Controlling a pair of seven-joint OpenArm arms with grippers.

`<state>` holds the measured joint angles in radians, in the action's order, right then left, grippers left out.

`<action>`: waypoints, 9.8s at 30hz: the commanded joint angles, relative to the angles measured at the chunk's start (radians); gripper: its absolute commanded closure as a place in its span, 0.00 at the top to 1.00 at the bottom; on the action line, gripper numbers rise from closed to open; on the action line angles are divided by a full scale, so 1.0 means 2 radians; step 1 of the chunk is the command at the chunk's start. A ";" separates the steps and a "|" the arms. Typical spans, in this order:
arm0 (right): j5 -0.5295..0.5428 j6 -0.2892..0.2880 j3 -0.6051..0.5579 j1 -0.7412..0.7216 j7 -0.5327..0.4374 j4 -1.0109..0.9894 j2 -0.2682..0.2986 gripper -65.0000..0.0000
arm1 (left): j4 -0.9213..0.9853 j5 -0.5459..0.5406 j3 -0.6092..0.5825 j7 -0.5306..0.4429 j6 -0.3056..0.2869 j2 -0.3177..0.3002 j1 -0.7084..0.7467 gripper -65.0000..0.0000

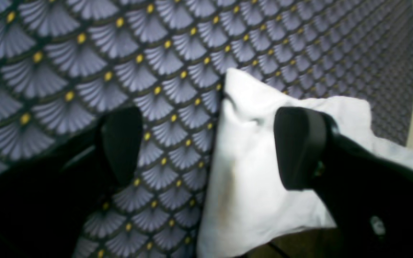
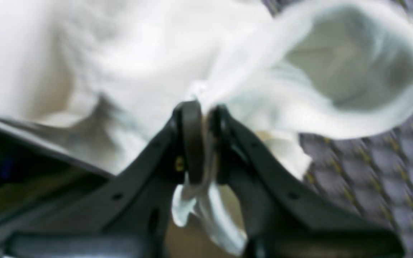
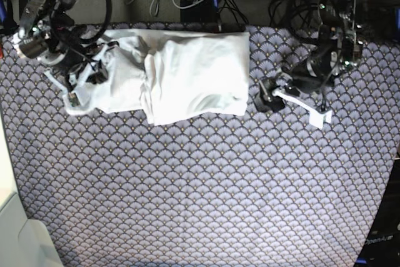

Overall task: Fold the T-shirt properly
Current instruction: 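Lift the strip end with the right gripper and fold it over the bundle, then press the bundle with the right gripper and grasp its edge with the left, then fold the bundle edge over with the left gripper toward the right gripper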

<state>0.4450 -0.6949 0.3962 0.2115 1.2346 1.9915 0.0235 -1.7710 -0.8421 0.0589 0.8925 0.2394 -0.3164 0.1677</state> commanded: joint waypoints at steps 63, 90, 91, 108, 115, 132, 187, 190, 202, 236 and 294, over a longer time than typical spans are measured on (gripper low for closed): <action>0.087 -0.002 -0.351 -0.105 -0.033 -0.102 -0.004 0.00 | -0.015 -0.006 0.065 -0.006 -0.004 -0.047 0.042 0.85; 0.089 -0.002 -0.384 -0.138 -0.072 -0.076 -0.016 0.49 | -0.015 -0.006 0.081 -0.007 -0.005 -0.061 0.089 0.85; 0.089 -0.002 -0.383 -0.138 -0.072 -0.065 -0.015 0.49 | -0.015 -0.006 0.081 -0.007 -0.005 -0.065 0.089 0.85; 0.089 -0.002 -0.298 -0.112 -0.072 -0.012 0.103 0.10 | -0.016 -0.007 0.110 -0.007 -0.006 -0.082 0.124 0.70; 0.089 -0.002 -0.199 -0.066 -0.073 -0.015 0.112 0.06 | -0.032 -0.007 0.109 -0.006 -0.006 -0.082 0.122 0.28; 0.086 -0.002 -0.304 -0.020 -0.118 -0.016 0.065 0.07 | -0.048 -0.007 0.113 0.032 -0.006 -0.068 0.123 0.12; 0.088 -0.002 -0.383 -0.062 -0.128 -0.004 0.112 0.06 | -0.106 -0.123 0.069 0.038 -0.006 -0.032 0.102 0.35; 0.088 -0.002 -0.376 -0.059 -0.129 -0.004 0.122 0.06 | -0.106 -0.172 0.068 0.064 -0.006 -0.035 0.081 0.63; 0.087 -0.002 -0.376 -0.052 -0.129 -0.006 0.132 0.06 | -0.047 -0.179 0.050 0.080 -0.006 -0.033 0.042 1.00; 0.086 -0.002 -0.311 -0.055 -0.129 -0.010 0.140 0.07 | 0.086 -0.070 -0.134 0.075 -0.006 -0.019 -0.083 1.00; 0.086 -0.002 -0.161 -0.024 -0.124 -0.036 0.217 0.07 | 0.314 0.231 -0.586 0.051 -0.095 0.070 -0.426 0.01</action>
<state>0.6048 -0.6949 0.0650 0.1726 1.0027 1.9038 0.4480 -1.1492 -0.3874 -1.1099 1.0084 0.0517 -0.1787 -0.6689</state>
